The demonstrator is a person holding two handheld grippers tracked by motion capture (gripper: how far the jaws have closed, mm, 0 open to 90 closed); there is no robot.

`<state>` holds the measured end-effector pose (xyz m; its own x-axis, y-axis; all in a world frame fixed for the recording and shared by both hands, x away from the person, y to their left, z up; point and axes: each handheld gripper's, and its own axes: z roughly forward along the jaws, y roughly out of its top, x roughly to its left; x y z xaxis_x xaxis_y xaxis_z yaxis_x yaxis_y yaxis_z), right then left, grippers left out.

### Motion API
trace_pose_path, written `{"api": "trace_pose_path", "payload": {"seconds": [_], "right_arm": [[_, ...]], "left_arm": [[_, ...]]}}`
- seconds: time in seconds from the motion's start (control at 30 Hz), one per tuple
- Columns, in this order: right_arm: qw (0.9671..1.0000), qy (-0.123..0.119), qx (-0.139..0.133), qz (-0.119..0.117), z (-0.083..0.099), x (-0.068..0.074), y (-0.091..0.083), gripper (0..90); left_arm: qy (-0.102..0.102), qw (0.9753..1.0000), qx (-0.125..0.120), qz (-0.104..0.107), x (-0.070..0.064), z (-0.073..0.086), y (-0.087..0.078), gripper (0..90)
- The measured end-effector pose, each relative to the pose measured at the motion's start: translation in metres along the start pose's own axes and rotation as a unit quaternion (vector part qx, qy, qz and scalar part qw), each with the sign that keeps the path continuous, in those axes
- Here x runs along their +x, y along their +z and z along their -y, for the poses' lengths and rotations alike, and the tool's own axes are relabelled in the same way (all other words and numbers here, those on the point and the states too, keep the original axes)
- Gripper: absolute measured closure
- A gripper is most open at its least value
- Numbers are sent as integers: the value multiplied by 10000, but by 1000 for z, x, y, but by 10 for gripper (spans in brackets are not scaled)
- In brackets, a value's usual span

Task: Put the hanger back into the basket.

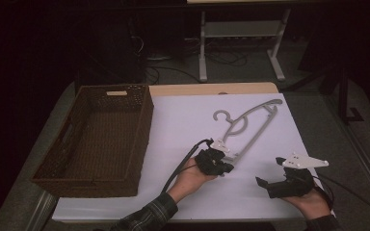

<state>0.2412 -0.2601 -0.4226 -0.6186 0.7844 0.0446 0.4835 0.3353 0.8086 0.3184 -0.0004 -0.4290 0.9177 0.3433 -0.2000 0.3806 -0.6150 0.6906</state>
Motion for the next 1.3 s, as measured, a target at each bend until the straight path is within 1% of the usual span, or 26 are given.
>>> {"api": "trace_pose_path", "payload": {"seconds": [0.1,0.13,0.17,0.23,0.3,0.37,0.43,0.47,0.5,0.6,0.67,0.7,0.83,0.87,1.0,1.03,1.07,1.1,1.13,1.17,1.3], "right_arm": [[10000,1,0,-2,0,0,0,0],[10000,1,1,-1,0,0,0,0],[10000,2,3,-2,0,0,0,0],[10000,4,2,-1,0,0,0,0],[10000,12,0,5,0,0,0,0],[10000,18,-4,6,0,0,0,0],[10000,24,-3,13,0,0,0,0],[10000,23,-4,15,0,0,0,0],[10000,27,-7,15,0,0,0,0],[10000,39,-11,15,0,0,0,0],[10000,39,-14,17,0,0,0,0],[10000,40,-18,15,0,0,0,0],[10000,35,-7,18,0,0,0,0],[10000,32,-5,17,-1,0,0,0],[10000,38,-2,20,-1,1,0,0],[10000,38,-2,20,-1,1,0,0],[10000,31,1,19,0,1,1,0],[10000,32,5,16,0,1,1,0],[10000,29,6,15,0,1,1,0],[10000,25,10,12,0,1,1,0],[10000,20,42,10,0,2,2,0]], "left_arm": [[25,9999,129,-80,-1,3,4,900],[25,9999,129,-80,-1,3,4,900],[27,9997,216,-112,1,6,6,900],[13,9997,206,-104,1,8,6,900],[67,9994,288,-206,3,9,2,900],[34,9990,335,-279,4,10,0,900],[48,9986,403,-344,7,13,-4,900],[48,9986,403,-344,7,13,-4,900],[27,9983,448,-379,11,16,-8,900],[-42,9974,535,-488,18,22,-15,900],[-62,9972,541,-510,20,25,-18,900],[-124,9970,550,-531,24,29,-23,900],[-186,9958,587,-670,30,37,-34,900],[-186,9958,587,-670,30,37,-34,900],[-310,9941,568,-870,40,47,-48,900],[-310,9941,568,-870,40,47,-48,900],[-375,9932,556,-952,44,50,-54,900],[-375,9932,556,-952,44,50,-54,900],[-416,9925,554,-1006,46,51,-57,900],[-465,9910,533,-1133,50,53,-61,900],[-628,9873,495,-1373,58,58,-70,900]]}}
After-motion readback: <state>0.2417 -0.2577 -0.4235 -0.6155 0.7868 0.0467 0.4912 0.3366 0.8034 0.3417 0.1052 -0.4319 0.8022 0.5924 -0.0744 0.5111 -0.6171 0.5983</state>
